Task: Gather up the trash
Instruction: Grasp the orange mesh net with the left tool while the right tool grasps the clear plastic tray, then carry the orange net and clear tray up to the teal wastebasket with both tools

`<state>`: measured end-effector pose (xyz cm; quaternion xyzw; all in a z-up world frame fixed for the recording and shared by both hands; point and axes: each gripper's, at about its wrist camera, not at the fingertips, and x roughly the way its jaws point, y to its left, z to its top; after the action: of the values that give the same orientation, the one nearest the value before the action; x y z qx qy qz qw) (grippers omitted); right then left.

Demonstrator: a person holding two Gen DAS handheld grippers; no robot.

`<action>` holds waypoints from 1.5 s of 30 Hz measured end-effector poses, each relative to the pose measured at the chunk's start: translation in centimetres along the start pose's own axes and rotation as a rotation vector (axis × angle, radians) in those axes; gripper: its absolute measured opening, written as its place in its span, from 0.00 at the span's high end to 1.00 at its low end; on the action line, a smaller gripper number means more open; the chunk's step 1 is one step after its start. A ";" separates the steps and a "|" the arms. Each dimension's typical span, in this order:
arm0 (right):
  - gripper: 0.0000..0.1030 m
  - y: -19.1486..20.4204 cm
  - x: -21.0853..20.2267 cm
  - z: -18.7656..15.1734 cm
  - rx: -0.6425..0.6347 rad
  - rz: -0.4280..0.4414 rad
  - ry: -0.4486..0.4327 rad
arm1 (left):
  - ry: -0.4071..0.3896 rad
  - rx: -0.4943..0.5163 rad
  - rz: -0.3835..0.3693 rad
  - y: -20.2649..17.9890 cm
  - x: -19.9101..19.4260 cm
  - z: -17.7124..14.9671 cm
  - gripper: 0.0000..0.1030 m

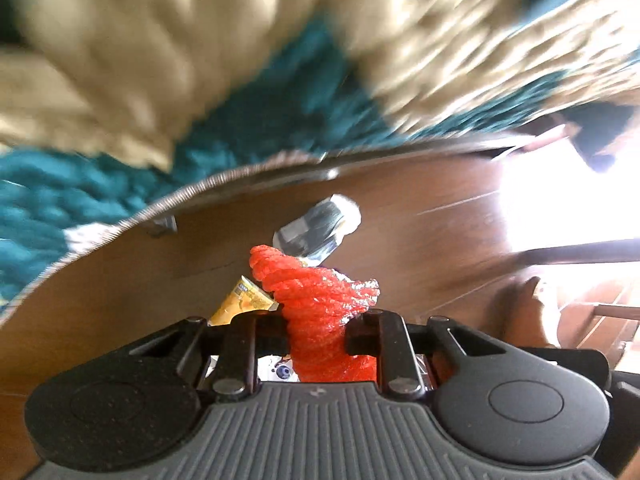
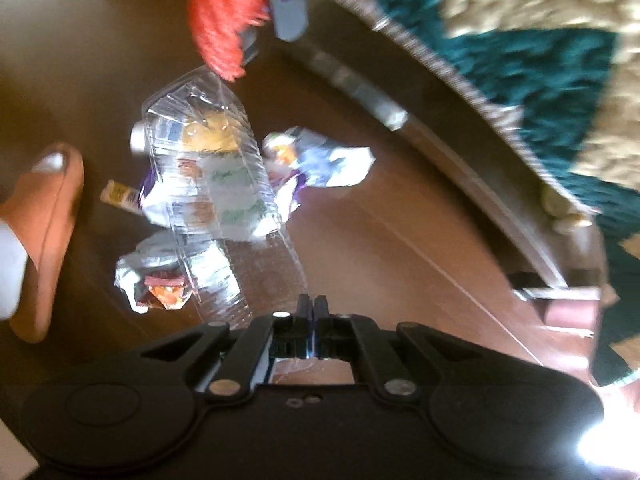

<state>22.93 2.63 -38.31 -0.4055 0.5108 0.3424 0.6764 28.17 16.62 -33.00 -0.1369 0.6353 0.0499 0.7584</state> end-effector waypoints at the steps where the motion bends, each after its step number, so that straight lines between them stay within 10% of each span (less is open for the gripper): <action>1: 1.00 -0.4 -1.0 0.0 0.016 -0.012 -0.012 | -0.021 0.005 -0.003 -0.2 -1.6 -0.1 0.79; 26: 1.00 -11.2 -30.7 -8.3 0.558 -0.075 -0.437 | -0.569 0.092 -0.092 -11.4 -31.8 -6.2 0.79; 45: 1.00 -23.4 -49.6 -22.2 0.875 -0.340 -0.776 | -0.818 0.451 -0.216 -35.6 -45.3 -7.7 0.79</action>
<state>22.25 -29.96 11.08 -0.0115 0.2482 0.1108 0.9623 21.27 -15.11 15.21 -0.0033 0.2617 -0.1183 0.9579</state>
